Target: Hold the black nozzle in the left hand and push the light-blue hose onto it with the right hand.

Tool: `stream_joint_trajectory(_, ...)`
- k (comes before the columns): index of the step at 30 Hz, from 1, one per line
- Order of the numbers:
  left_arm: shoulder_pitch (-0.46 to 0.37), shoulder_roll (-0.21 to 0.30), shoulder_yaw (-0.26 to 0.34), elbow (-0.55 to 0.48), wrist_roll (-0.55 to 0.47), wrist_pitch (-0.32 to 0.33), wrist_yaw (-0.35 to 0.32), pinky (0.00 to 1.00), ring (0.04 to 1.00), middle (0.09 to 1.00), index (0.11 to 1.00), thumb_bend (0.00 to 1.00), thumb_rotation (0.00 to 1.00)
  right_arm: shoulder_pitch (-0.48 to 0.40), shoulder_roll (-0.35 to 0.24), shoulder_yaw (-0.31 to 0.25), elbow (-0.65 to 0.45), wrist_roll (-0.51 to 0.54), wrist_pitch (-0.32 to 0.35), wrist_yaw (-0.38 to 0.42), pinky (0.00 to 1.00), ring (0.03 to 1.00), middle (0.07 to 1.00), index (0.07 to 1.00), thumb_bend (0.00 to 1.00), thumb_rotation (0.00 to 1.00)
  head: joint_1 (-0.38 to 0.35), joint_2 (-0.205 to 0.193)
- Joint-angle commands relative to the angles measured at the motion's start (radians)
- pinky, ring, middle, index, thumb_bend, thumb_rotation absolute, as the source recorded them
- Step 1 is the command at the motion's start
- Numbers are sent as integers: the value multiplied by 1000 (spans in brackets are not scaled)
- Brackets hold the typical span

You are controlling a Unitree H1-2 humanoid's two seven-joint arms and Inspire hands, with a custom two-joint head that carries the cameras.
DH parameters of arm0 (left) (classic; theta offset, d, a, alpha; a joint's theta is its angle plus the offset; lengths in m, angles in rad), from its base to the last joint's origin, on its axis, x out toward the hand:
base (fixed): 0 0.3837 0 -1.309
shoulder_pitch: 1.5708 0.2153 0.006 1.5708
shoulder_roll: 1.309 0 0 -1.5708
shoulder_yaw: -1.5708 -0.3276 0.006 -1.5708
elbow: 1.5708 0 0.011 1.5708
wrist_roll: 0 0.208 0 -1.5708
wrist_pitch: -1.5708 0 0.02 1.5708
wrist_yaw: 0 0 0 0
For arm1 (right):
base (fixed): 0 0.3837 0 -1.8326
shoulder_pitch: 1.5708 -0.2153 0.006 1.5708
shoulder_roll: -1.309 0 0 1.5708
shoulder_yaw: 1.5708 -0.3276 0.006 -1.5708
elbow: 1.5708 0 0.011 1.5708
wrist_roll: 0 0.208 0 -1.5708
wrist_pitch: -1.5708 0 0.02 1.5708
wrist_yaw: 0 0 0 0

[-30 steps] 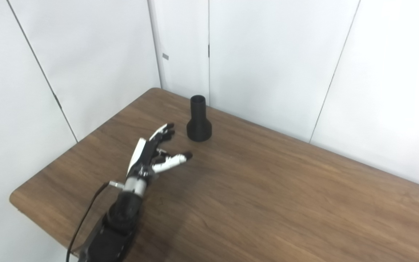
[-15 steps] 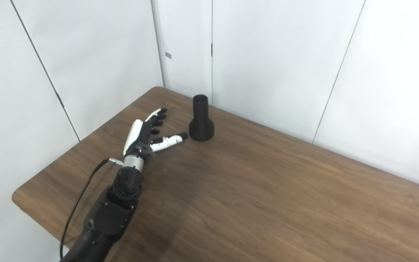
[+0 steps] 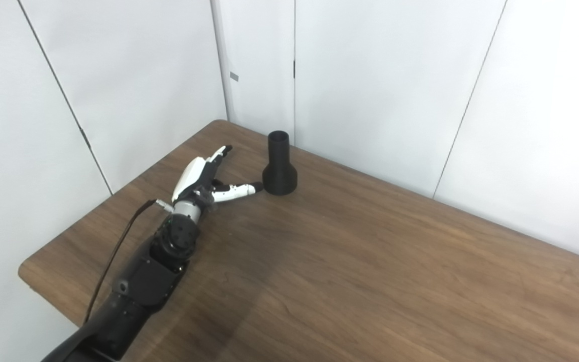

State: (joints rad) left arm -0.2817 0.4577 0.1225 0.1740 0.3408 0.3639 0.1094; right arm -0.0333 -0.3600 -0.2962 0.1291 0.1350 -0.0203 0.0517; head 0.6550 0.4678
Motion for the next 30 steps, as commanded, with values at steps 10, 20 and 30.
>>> stream_joint_trajectory(10,-54,23,-111,15,12,103,-147,1000,1000,999,1000,1000,527,50,-16,-6,-6,-11,37,-16,599,695,710,673,364,410,-24,12)
stream_joint_trajectory(20,-82,44,-190,97,103,98,-136,1000,995,1000,991,1000,532,61,-14,-7,-39,-6,67,-21,592,689,700,660,357,386,-29,16)
stream_joint_trajectory(30,-80,76,-217,48,143,105,-209,1000,995,996,995,1000,545,60,-13,-1,-33,-13,63,-24,595,692,700,668,360,394,-36,13)
